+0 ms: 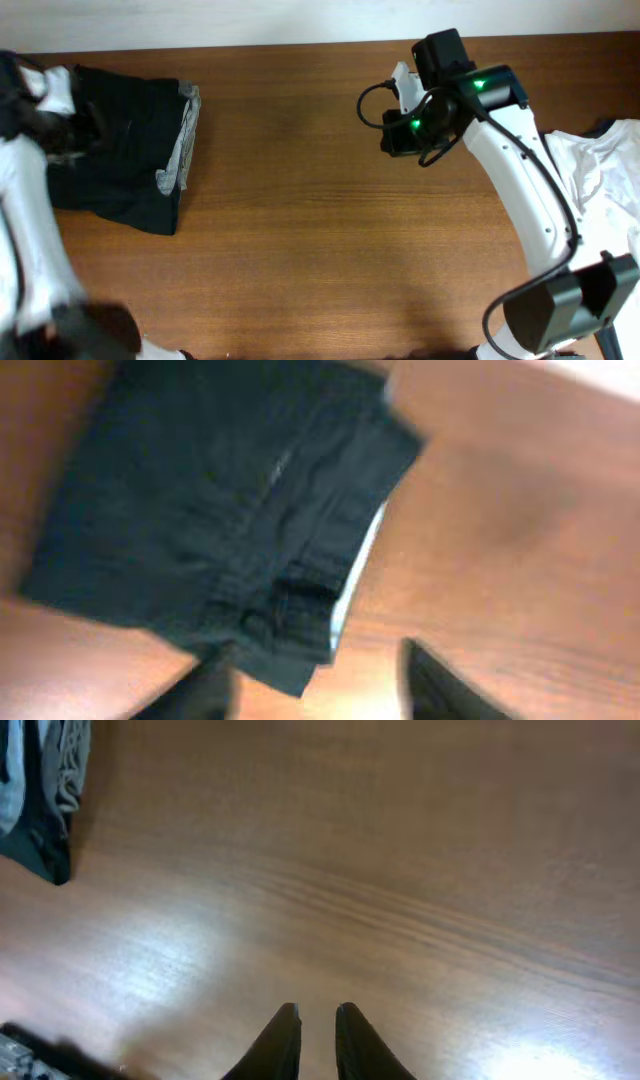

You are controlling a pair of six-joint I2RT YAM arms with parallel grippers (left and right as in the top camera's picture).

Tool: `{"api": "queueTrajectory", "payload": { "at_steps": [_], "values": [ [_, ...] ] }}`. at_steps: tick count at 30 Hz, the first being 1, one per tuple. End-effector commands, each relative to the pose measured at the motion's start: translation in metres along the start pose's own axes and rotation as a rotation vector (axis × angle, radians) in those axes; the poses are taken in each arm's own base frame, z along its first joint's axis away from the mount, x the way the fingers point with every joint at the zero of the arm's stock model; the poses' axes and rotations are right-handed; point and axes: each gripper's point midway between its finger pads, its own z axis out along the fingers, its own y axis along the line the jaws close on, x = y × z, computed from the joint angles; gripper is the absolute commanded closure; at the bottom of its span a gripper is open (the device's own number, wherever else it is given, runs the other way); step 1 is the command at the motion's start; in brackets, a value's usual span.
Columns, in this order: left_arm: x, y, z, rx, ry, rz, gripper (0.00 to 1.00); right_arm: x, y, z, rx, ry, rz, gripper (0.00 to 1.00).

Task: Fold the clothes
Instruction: 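Release the shorts and withdraw the left gripper downward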

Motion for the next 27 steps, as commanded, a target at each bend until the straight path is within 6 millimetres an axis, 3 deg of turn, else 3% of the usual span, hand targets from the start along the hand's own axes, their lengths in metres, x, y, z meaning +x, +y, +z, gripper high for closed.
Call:
{"api": "queueTrajectory", "payload": {
  "at_steps": [1,3,5,8,9,10,12,19,25,27],
  "values": [
    [0.014,-0.027,-0.102,-0.008,-0.158,0.060,0.27,-0.007,0.007,-0.075,0.070,-0.224,-0.064,0.81],
    [0.033,-0.035,-0.130,-0.012,-0.175,0.094,0.25,-0.004,0.011,-0.113,0.089,-0.332,-0.083,0.80],
    [0.057,-0.043,-0.157,-0.014,-0.189,0.131,0.02,0.006,0.018,-0.155,0.099,-0.449,-0.102,0.77],
    [0.078,-0.055,-0.184,-0.005,-0.227,0.167,0.01,0.027,0.028,-0.206,0.085,-0.585,-0.128,0.63],
    [0.086,-0.062,-0.193,0.004,-0.246,0.183,0.01,0.035,0.031,-0.219,0.079,-0.621,-0.135,0.44],
    [0.091,-0.066,-0.200,0.011,-0.261,0.185,0.01,0.041,0.033,-0.228,0.076,-0.646,-0.140,0.01],
    [0.098,-0.071,-0.211,0.016,-0.290,0.198,0.01,0.048,0.036,-0.241,0.069,-0.684,-0.149,0.01],
    [0.121,-0.075,-0.228,0.013,-0.311,0.203,0.01,0.053,0.037,-0.246,0.063,-0.693,-0.151,0.01],
    [0.136,-0.075,-0.224,0.019,-0.249,0.189,0.01,0.046,0.035,-0.231,0.064,-0.646,-0.144,0.01],
    [0.138,-0.075,-0.223,0.020,-0.238,0.187,0.01,0.055,0.029,-0.218,0.080,-0.574,-0.129,0.01]
  ]
}}
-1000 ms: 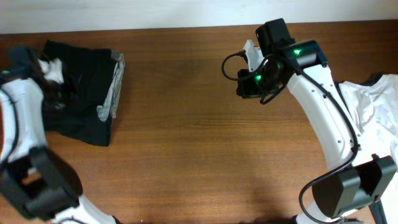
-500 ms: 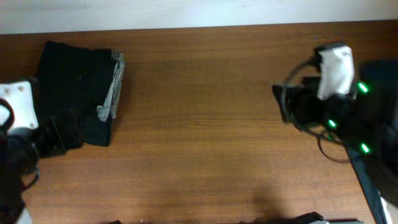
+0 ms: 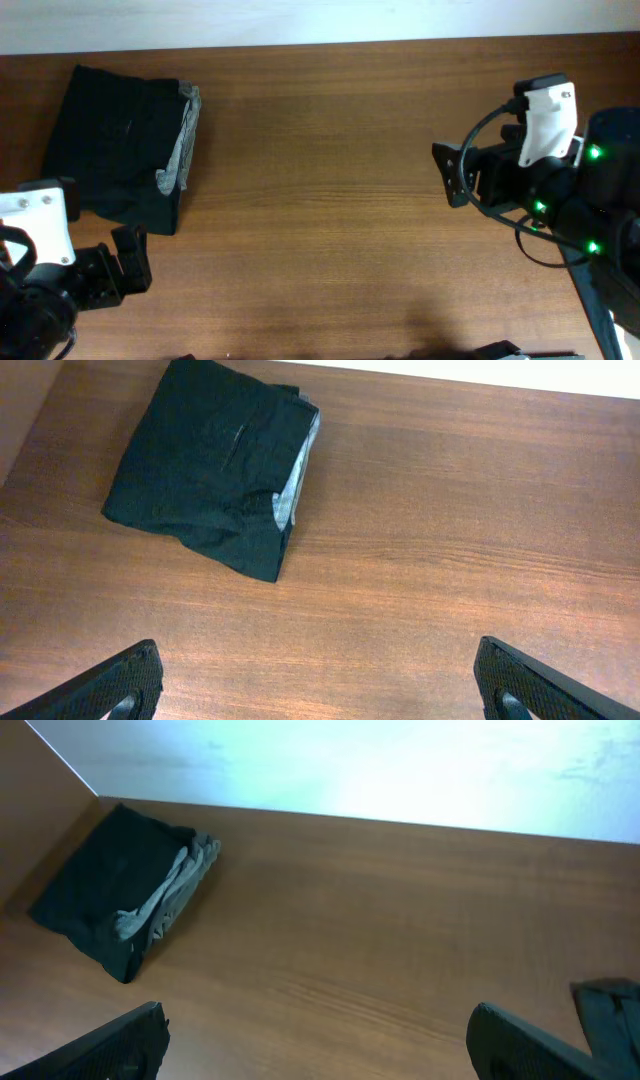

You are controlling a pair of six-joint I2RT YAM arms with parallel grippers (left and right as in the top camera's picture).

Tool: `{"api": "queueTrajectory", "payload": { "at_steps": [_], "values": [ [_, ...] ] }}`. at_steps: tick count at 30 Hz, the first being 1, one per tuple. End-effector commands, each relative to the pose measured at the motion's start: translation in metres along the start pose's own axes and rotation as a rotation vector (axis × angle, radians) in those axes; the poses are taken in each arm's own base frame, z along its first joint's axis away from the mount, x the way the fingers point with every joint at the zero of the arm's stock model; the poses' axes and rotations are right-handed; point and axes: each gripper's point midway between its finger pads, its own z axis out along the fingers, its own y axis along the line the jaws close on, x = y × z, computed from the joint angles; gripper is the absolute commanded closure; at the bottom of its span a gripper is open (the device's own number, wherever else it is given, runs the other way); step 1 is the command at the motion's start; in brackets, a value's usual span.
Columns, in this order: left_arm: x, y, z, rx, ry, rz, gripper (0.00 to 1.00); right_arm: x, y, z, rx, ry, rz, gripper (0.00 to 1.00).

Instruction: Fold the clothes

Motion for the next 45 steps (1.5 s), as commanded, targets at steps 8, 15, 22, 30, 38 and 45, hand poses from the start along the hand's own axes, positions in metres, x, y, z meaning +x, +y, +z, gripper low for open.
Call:
{"api": "queueTrajectory", "payload": {
  "at_steps": [8,15,22,30,38,45],
  "values": [
    [0.011,-0.004,0.001,0.021,0.048,0.004,0.01,-0.004,-0.043,-0.032,0.254,-0.084,-0.077,0.01],
    [0.011,-0.004,0.001,0.021,0.048,0.004,0.01,0.032,-0.079,-0.010,0.297,-0.246,-0.095,0.01],
    [0.011,-0.004,0.001,0.021,0.048,0.004,0.01,0.154,-0.109,0.038,0.350,-0.220,-0.069,0.01],
    [0.011,-0.004,0.001,0.021,0.048,0.004,0.01,0.212,-0.110,0.078,0.284,-0.421,-0.120,0.01],
    [0.011,-0.004,0.001,0.021,0.048,0.004,0.01,0.225,-0.111,0.104,0.239,-0.522,-0.155,0.01],
    [0.011,-0.004,0.001,0.021,0.048,0.004,0.01,0.225,-0.111,0.104,0.239,-0.522,-0.155,0.01]
  ]
}}
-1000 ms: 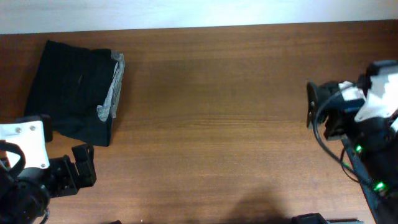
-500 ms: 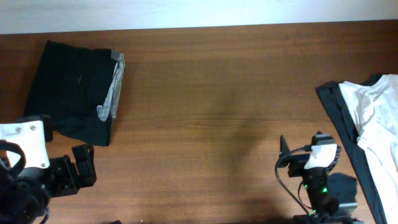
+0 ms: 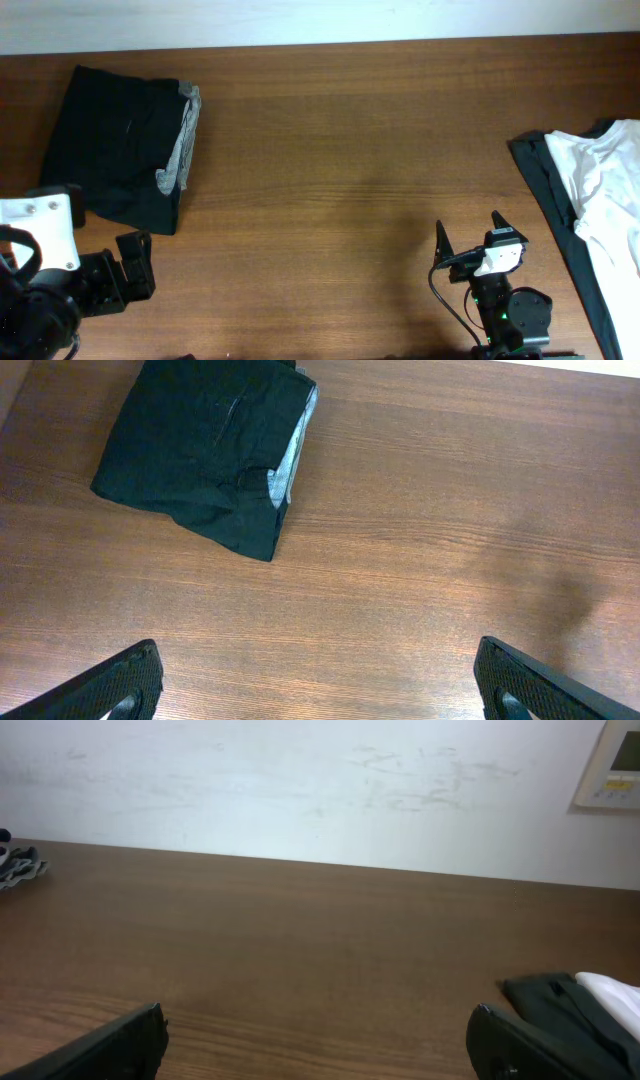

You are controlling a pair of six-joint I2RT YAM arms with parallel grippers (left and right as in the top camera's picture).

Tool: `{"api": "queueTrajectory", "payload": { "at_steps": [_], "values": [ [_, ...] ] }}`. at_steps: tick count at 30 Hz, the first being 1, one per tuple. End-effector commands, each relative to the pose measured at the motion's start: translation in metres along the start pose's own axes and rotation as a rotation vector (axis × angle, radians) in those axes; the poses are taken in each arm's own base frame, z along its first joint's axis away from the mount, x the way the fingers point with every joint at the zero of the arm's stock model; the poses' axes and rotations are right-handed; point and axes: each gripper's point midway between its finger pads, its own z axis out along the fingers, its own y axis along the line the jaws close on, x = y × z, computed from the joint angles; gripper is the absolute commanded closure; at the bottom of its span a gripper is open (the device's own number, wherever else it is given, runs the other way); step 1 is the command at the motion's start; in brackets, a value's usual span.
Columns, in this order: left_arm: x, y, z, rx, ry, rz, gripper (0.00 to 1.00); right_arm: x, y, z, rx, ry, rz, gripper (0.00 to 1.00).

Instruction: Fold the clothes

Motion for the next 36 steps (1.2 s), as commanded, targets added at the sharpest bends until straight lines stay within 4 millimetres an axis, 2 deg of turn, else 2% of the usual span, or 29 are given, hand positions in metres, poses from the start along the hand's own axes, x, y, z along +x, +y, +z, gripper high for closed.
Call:
{"api": "queueTrajectory", "payload": {
  "at_steps": [1,22,25,29,30,32,34,36],
  "values": [
    [-0.001,-0.003,0.000,0.014,-0.001,0.016,0.01,0.002,0.001,0.000,-0.007,-0.003,-0.006,0.01],
    [-0.001,-0.003,0.000,0.014,-0.001,0.016,0.01,0.002,0.001,0.000,-0.007,-0.003,-0.006,0.01],
    [-0.011,0.004,0.002,-0.018,-0.040,0.030,0.01,0.002,0.001,0.000,-0.007,-0.003,-0.006,0.02],
    [-0.044,0.005,0.021,0.008,-0.151,0.059,0.01,0.002,0.001,0.000,-0.007,-0.003,-0.006,0.01],
    [-0.059,0.003,0.032,0.042,-0.215,0.078,0.01,0.002,0.001,0.000,-0.007,-0.003,-0.006,0.01],
    [-0.072,-0.007,0.048,0.100,-0.312,0.125,0.01,0.002,0.001,0.000,-0.007,-0.003,-0.006,0.01],
    [-0.071,-0.018,0.068,0.142,-0.390,0.178,0.01,0.002,0.001,0.000,-0.007,-0.003,-0.006,0.01],
    [-0.055,-0.026,0.090,0.172,-0.436,0.216,0.01,0.002,0.001,0.000,-0.007,-0.003,-0.006,0.01]
  ]
}}
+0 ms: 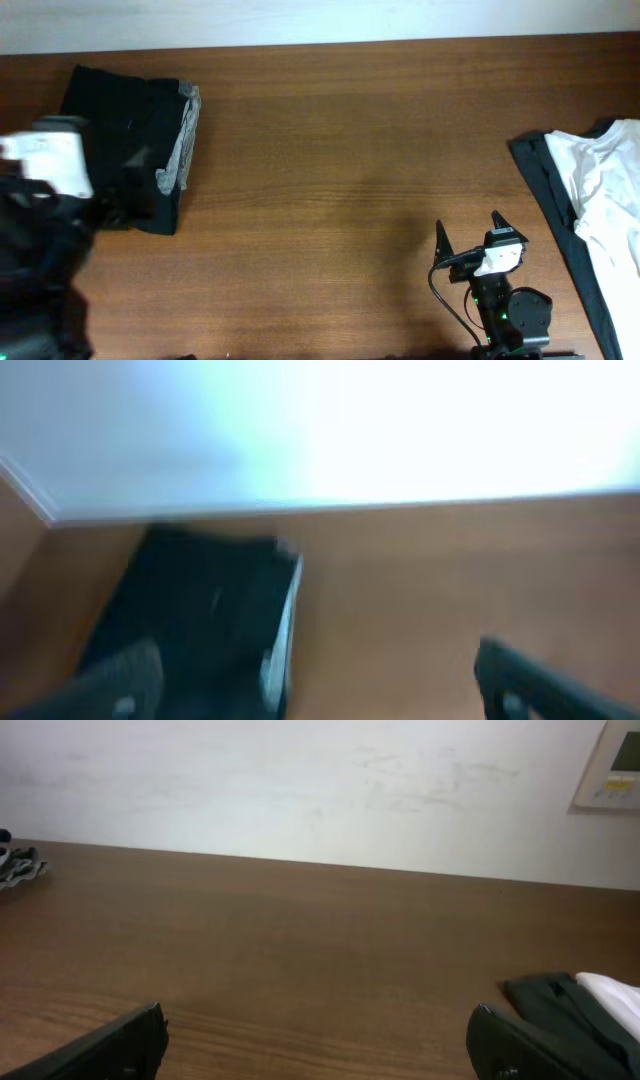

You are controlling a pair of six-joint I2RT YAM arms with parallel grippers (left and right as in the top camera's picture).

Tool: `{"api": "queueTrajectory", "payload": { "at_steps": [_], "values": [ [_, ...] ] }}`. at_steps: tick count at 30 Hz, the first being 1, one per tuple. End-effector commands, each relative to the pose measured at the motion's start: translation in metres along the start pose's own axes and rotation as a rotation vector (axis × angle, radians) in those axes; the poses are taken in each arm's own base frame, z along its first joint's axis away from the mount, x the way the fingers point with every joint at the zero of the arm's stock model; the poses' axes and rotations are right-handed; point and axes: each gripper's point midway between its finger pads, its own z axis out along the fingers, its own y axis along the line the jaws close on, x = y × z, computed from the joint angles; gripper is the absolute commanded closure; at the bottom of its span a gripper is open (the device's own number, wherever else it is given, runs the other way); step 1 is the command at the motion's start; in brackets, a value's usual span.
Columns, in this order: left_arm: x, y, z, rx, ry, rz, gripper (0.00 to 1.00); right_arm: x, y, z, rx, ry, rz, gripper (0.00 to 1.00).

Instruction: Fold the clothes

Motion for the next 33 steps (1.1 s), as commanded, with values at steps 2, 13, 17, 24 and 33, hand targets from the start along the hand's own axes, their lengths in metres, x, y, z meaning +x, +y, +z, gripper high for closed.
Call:
{"api": "queueTrajectory", "payload": {
  "at_steps": [2,13,17,24,33],
  "values": [
    [0.051,-0.033,0.017,0.118,-0.066,0.064,0.01,0.002,0.001,0.000,-0.006,-0.001,-0.006,0.01],
    [0.158,-0.061,0.024,0.161,-0.170,0.131,0.01,0.002,0.001,0.000,-0.006,-0.001,-0.006,0.01],
    [0.172,-0.055,0.025,0.114,-0.253,0.148,0.01,0.002,0.001,0.000,-0.006,-0.001,-0.006,0.01],
    [0.207,-0.058,0.046,0.110,-0.371,0.175,0.01,0.002,0.001,0.000,-0.006,-0.001,-0.006,0.02],
    [0.226,-0.057,0.060,0.113,-0.355,0.172,0.01,0.002,0.001,0.000,-0.006,-0.001,-0.006,0.01]
  ]
}}
